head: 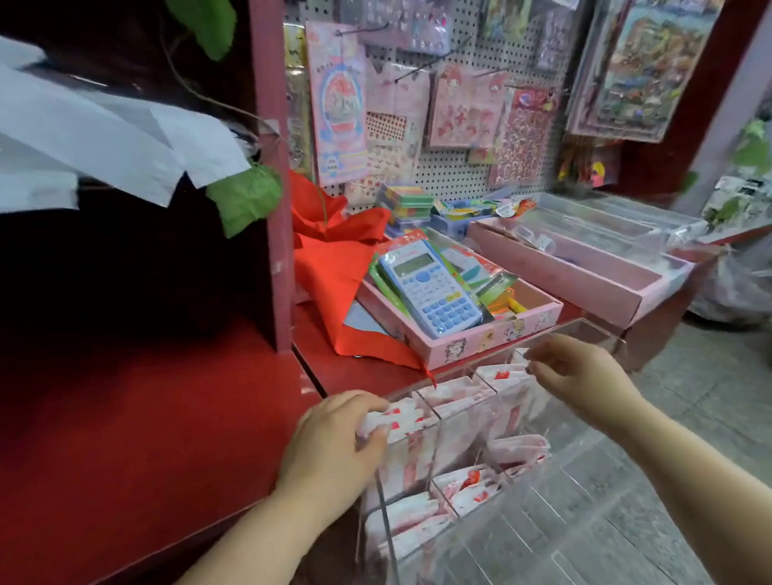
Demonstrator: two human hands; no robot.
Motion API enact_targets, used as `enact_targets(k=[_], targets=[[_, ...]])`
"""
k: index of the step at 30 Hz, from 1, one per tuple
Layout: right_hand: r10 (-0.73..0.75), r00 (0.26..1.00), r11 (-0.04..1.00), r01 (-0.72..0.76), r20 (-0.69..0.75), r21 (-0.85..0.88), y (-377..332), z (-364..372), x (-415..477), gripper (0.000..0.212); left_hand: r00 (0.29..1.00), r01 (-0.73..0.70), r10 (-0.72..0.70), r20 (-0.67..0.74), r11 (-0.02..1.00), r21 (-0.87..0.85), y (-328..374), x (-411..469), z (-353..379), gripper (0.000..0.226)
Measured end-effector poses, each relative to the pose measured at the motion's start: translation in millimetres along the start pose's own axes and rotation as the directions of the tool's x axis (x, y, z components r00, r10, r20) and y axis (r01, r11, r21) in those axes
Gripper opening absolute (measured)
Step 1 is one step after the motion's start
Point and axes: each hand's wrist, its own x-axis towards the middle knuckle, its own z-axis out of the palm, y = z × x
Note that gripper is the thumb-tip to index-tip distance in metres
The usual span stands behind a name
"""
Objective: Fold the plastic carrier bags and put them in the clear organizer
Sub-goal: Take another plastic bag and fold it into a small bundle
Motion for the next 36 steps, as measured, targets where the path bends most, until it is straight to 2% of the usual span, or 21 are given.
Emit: enact_targets(k=[2, 5, 7, 9, 10, 12, 15, 17, 20, 22, 24, 25, 27, 30, 32, 35, 36], targets=[[-0.068, 0.998, 0.997, 0.068, 0.014, 0.027, -30, 7, -6, 0.008, 0.995, -0.090, 0.094, -0.021, 0.985, 0.149, -17, -23, -31, 0.034], [-0.233, 0.972, 0.968, 0.234, -0.025, 0.093, -90, 17, -9, 0.012, 0.997, -0.042, 0.058, -0.044, 0.952, 0.303, -49, -62, -83, 0.031], [-0.408, 0.905, 0.906, 0.418, -0.118, 0.071, -136, 24, -7, 0.014, 0.996, 0.085, -0.066, -0.064, 0.921, 0.381, -66, -89, -120, 0.032], [-0.587, 0.787, 0.803, 0.597, -0.189, -0.009, -183, 32, -5, 0.025, 0.961, 0.275, -0.261, -0.092, 0.854, 0.442, -83, -115, -155, 0.031], [-0.654, 0.725, 0.747, 0.665, -0.216, -0.029, -205, 35, -3, 0.032, 0.930, 0.357, -0.357, -0.094, 0.807, 0.471, -93, -129, -170, 0.039], [-0.719, 0.627, 0.663, 0.749, -0.301, -0.024, -251, 41, 0, 0.044, 0.868, 0.463, -0.486, -0.104, 0.716, 0.523, -106, -152, -197, 0.053], [-0.703, 0.579, 0.626, 0.779, -0.412, 0.027, -312, 42, 7, 0.048, 0.818, 0.509, -0.567, -0.098, 0.633, 0.583, -113, -171, -222, 0.057], [-0.707, 0.601, 0.632, 0.774, -0.374, 0.049, -351, 42, 14, 0.053, 0.815, 0.500, -0.573, -0.087, 0.619, 0.606, -116, -173, -227, 0.057], [-0.718, 0.666, 0.681, 0.732, -0.201, -0.005, -400, 38, 28, 0.062, 0.808, 0.488, -0.585, -0.071, 0.598, 0.636, -119, -172, -227, 0.064], [-0.693, 0.713, 0.721, 0.687, -0.109, -0.087, -419, 38, 37, 0.061, 0.818, 0.478, -0.573, -0.059, 0.619, 0.623, -122, -173, -226, 0.098], [-0.651, 0.758, 0.759, 0.648, -0.047, -0.060, -427, 40, 46, 0.055, 0.798, 0.520, -0.597, -0.084, 0.611, 0.596, -132, -174, -227, 0.135], [-0.629, 0.777, 0.777, 0.629, -0.014, -0.011, -428, 41, 50, 0.050, 0.813, 0.512, -0.573, -0.102, 0.620, 0.594, -136, -173, -228, 0.139], [-0.626, 0.780, 0.779, 0.625, 0.014, 0.041, -428, 42, 51, 0.037, 0.826, 0.506, -0.551, -0.115, 0.636, 0.583, -135, -173, -230, 0.128], [-0.649, 0.759, 0.760, 0.649, -0.049, -0.026, -428, 39, 48, 0.025, 0.814, 0.521, -0.572, -0.103, 0.641, 0.563, -134, -175, -227, 0.126], [-0.664, 0.741, 0.746, 0.666, -0.097, -0.026, -425, 36, 44, 0.022, 0.802, 0.516, -0.591, -0.079, 0.622, 0.588, -128, -174, -229, 0.116], [-0.620, 0.730, 0.746, 0.662, -0.289, 0.074, -417, 30, 34, 0.023, 0.797, 0.513, -0.600, -0.070, 0.611, 0.603, -126, -173, -230, 0.104], [-0.589, 0.718, 0.737, 0.666, -0.370, 0.118, -412, 29, 28, 0.023, 0.793, 0.514, -0.607, -0.060, 0.613, 0.600, -126, -175, -230, 0.093]])
